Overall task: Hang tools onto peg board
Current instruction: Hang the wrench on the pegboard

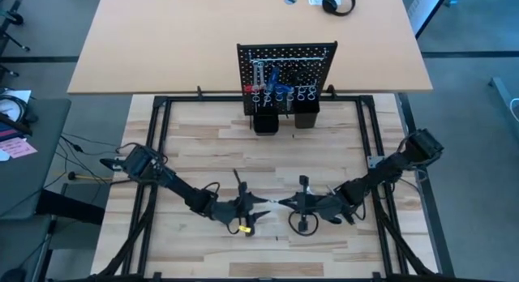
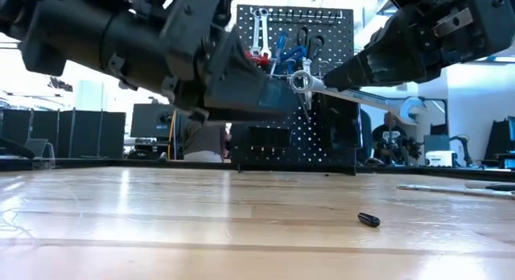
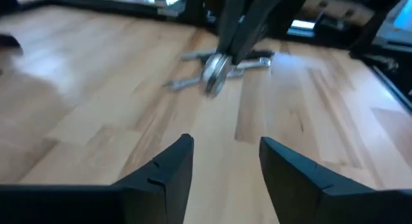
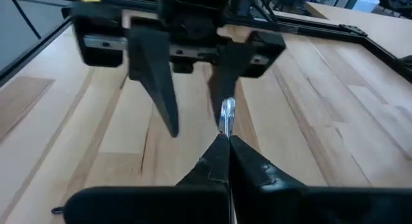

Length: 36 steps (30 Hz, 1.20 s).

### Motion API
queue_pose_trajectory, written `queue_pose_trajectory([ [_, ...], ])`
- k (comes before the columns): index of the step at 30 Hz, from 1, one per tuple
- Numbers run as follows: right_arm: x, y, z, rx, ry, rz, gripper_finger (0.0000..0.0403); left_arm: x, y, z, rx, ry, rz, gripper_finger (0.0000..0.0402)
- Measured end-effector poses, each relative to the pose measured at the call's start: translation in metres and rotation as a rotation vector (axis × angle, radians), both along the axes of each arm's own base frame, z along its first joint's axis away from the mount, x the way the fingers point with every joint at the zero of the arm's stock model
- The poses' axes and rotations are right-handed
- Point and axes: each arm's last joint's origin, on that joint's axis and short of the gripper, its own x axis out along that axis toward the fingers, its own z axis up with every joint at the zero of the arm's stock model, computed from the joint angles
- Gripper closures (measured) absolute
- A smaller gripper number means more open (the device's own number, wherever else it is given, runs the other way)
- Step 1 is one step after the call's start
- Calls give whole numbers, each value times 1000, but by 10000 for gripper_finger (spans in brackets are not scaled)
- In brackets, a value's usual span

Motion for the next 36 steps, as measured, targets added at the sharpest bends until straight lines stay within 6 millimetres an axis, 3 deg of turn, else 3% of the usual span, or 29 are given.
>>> queue_pose_trajectory([
  [5, 1, 0, 0, 20, 11, 43, 396, 4, 7, 0, -2, 13, -48, 226],
  [20, 2, 0, 0, 33, 16, 70, 395, 17, -1, 21, 109, -90, -147, 233],
  [29, 2, 0, 0, 33, 15, 69, 395, 18, -2, 23, 110, -87, -148, 315],
  [36, 1, 0, -1, 35, 22, 68, 391, 16, 0, 10, 109, 37, -145, 386],
])
